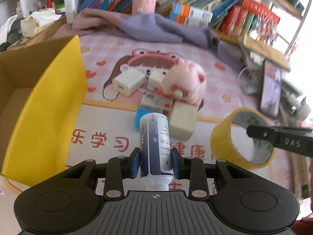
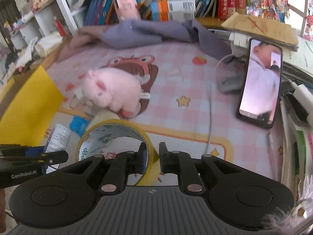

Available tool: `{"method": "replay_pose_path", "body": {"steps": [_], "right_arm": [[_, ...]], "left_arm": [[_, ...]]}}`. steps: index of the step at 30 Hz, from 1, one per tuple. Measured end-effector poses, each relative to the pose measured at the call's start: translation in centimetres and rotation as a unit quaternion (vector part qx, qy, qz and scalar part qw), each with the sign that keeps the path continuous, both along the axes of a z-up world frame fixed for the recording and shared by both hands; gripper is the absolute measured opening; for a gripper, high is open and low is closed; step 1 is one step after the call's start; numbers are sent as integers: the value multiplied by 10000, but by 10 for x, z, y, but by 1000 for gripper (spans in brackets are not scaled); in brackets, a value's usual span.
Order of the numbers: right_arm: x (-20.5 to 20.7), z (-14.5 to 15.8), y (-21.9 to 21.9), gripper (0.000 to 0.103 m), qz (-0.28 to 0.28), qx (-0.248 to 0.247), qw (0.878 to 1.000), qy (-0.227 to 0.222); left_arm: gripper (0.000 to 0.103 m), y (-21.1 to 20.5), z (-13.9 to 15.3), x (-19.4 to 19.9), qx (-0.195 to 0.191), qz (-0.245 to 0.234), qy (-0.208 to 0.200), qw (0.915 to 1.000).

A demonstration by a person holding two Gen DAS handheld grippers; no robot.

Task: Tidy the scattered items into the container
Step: 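Close the left tool on the tube bottle while the right tool grips the tape roll, then lift and carry the bottle and tape roll toward the yellow box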

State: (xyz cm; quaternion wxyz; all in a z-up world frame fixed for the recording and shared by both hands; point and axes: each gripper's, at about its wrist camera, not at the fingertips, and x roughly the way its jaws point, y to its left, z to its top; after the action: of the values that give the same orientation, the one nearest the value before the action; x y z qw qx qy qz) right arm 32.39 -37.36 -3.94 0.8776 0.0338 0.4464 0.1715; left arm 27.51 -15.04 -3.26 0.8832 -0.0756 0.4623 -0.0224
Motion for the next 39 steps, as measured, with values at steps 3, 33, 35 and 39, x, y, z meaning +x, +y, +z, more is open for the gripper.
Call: {"method": "replay_pose_path", "body": {"steps": [3, 33, 35, 39], "right_arm": [[-6, 9, 0, 12, -6, 42, 10000, -36], [-170, 52, 94, 12, -1380, -369, 9876, -649], [-186, 52, 106, 12, -1465, -345, 9863, -673], [-214, 50, 128, 12, -1545, -269, 9854, -667]], "left_arm": [[31, 5, 11, -9, -204, -25, -124, 9997], [31, 109, 35, -120, -994, -1677, -824, 9773], [31, 121, 36, -133, -958, -1763, -856, 9759], [31, 144, 38, -157, -904, -1765, -867, 9763]]}}
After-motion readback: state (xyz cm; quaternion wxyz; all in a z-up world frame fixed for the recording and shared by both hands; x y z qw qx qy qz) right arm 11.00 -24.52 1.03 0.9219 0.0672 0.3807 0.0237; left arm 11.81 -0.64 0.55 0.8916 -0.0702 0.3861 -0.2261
